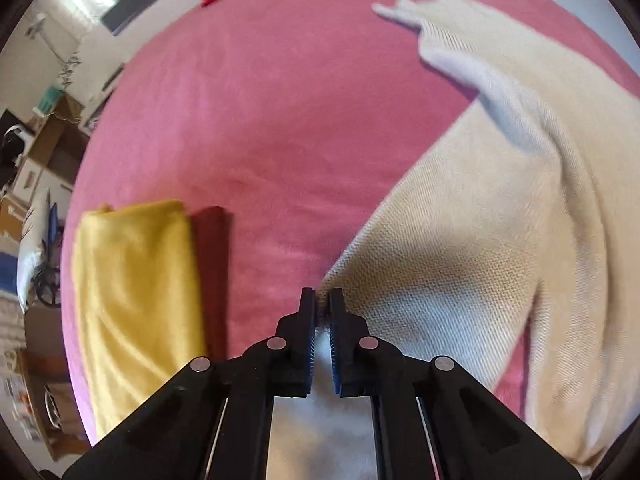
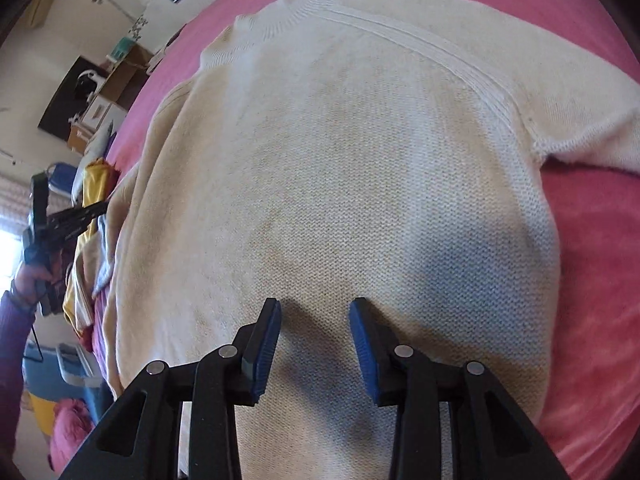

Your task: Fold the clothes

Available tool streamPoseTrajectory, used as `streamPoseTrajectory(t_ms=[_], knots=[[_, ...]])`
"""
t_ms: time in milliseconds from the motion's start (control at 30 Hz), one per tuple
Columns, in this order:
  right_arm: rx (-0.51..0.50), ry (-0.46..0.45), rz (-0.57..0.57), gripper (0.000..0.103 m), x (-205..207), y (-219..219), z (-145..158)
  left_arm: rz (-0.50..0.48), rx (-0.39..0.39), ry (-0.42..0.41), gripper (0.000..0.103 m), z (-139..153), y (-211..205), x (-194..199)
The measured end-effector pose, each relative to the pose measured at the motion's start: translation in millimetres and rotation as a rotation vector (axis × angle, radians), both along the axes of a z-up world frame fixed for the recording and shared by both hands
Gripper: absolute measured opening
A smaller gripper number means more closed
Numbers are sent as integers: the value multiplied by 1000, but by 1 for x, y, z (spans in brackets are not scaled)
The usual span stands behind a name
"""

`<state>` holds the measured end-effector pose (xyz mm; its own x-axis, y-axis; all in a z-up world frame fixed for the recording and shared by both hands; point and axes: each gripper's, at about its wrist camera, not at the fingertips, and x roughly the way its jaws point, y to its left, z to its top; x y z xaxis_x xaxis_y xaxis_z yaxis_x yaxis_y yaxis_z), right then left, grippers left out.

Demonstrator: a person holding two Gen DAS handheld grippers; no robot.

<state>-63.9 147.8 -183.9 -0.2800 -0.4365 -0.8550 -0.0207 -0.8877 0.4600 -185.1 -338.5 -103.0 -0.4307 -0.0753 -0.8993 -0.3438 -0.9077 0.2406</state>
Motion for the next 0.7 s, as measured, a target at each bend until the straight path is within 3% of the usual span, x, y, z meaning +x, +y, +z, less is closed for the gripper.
streamPoseTrajectory(t_ms=[167,233,333,433,500,567,633,700], knots=[[-10,47,11,36,3,4,-2,142,-23,100,7,38,-65,11],[-14,61,11,37,6,6,-4,204,-23,96,10,36,-70,7],[-33,71,5,39,9,8,-6,294,-10,11,19,6,-56,-15],[-46,40,14,39,17,20,0,323,-73,-1,21,-2,-49,-2],[-61,72,-25,39,22,41,16,304,-107,104,22,2,-18,10],[-73,139,-104,39,33,72,41,259,-93,210,34,12,17,31],[-58,190,-201,40,40,115,66,169,-4,286,47,22,55,58],[-35,214,-310,40,47,162,84,42,86,303,52,24,105,77]])
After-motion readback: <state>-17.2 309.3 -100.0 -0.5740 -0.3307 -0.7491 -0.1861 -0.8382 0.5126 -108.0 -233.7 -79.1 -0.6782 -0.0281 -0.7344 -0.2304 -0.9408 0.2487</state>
